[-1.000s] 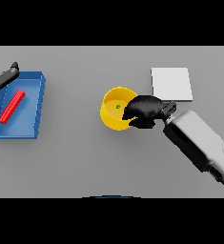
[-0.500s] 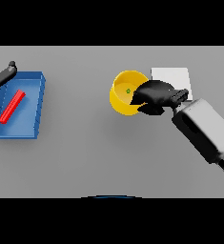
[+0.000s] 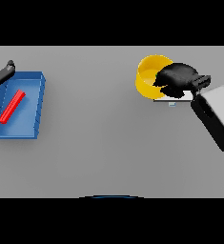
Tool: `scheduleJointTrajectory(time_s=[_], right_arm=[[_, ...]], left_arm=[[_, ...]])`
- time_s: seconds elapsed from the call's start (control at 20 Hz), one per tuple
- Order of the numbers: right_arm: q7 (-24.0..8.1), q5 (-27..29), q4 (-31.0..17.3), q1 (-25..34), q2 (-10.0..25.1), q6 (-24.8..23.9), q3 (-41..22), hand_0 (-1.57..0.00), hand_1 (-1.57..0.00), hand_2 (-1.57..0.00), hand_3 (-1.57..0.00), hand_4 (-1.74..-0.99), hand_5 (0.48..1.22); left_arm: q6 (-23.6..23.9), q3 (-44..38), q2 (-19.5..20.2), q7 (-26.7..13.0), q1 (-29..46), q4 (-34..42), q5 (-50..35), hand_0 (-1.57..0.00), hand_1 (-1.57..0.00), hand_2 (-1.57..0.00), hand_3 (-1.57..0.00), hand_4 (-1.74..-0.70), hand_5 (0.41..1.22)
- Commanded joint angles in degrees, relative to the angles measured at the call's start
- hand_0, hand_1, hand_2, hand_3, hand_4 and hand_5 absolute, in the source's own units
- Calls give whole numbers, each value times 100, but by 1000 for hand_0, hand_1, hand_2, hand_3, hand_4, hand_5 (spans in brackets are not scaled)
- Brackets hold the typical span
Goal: Pick up the red beaker and tilt it to pour out 1 green nut into yellow bowl. Pick up the yellow bowl and place it on the metallic measuring scale.
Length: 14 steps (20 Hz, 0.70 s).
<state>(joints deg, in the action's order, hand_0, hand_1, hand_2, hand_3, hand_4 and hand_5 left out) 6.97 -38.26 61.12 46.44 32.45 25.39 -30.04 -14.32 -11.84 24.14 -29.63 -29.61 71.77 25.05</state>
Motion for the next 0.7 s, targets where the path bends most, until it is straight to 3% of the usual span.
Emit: scheduleJointTrajectory(time_s=[0.0, 0.1, 0.3, 0.65], right_arm=[[105, 11, -123, 65, 22, -34, 9, -1562, -1568, -1571, -1287, -1724, 1221], [167, 57, -196, 140, -19, -81, -10, -1565, -1554, -1571, -1328, -1725, 1221], [-104, -32, -1171, 274, -59, -435, 120, -1528, -1435, -1502, -1471, -1728, 1221], [157, -62, -1875, 338, -45, -702, 72, -1452, -1278, -1377, -1550, -1730, 1221]], left_arm=[[12, 13, -32, -28, -20, 26, -2, 1, 1, 1, 1, -801, 753], [54, -36, -49, -85, 4, 80, -33, 1, 1, 1, 1, -808, 752], [19, -10, -64, -326, 94, 334, -18, 1, 1, 1, 1, -822, 765], [-5, -39, -80, -530, 49, 379, -44, 1, 1, 1, 1, -848, 783]])
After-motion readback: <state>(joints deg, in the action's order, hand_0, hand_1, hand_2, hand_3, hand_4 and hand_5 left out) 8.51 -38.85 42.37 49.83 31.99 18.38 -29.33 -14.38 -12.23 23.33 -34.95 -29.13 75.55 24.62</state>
